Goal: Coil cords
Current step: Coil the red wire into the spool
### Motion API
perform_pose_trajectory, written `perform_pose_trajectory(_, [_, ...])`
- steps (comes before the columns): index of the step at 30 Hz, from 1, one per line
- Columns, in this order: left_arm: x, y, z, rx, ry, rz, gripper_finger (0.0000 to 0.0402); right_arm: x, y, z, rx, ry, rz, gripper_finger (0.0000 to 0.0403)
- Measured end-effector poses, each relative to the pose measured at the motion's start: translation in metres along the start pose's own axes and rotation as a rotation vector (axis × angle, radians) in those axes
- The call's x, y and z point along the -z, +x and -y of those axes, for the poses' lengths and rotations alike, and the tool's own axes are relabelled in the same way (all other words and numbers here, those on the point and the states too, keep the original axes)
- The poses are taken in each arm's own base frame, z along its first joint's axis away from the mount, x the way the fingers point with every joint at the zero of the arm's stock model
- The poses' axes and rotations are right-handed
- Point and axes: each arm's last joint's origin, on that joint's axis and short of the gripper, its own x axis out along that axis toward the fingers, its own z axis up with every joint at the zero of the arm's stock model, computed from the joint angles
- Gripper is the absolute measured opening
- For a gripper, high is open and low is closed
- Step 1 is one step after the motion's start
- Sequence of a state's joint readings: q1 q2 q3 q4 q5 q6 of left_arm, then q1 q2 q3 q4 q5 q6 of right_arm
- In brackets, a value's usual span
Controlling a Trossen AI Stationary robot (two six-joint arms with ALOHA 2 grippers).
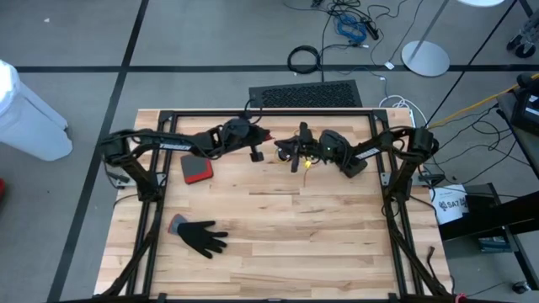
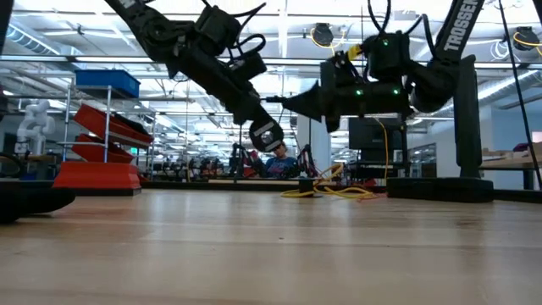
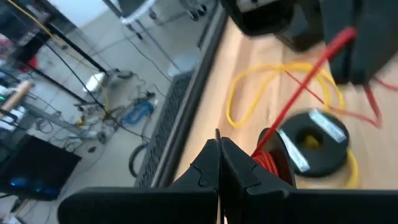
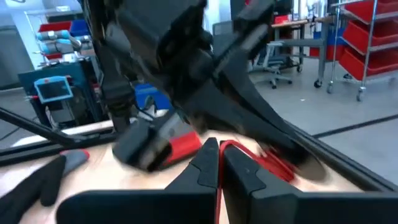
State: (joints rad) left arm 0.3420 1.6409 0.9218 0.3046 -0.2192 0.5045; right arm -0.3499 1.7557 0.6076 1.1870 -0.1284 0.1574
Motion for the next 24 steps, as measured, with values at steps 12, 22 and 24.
perform_pose_trajectory(12, [-0.023,0.005,0.002,-0.180,-0.099,0.239,0.0000,-0.015,0.017,-0.015,0.071,-0.085,0.060,0.0000])
perform_pose_trajectory(22, [-0.032,0.001,-0.005,-0.215,-0.226,0.360,0.0000,-0.014,0.017,-0.022,0.182,-0.177,0.066,0.0000])
perform_pose_trajectory(24, [-0.035,-0.001,-0.006,-0.225,-0.253,0.392,0.0000,-0.014,0.017,-0.022,0.199,-0.187,0.066,0.0000])
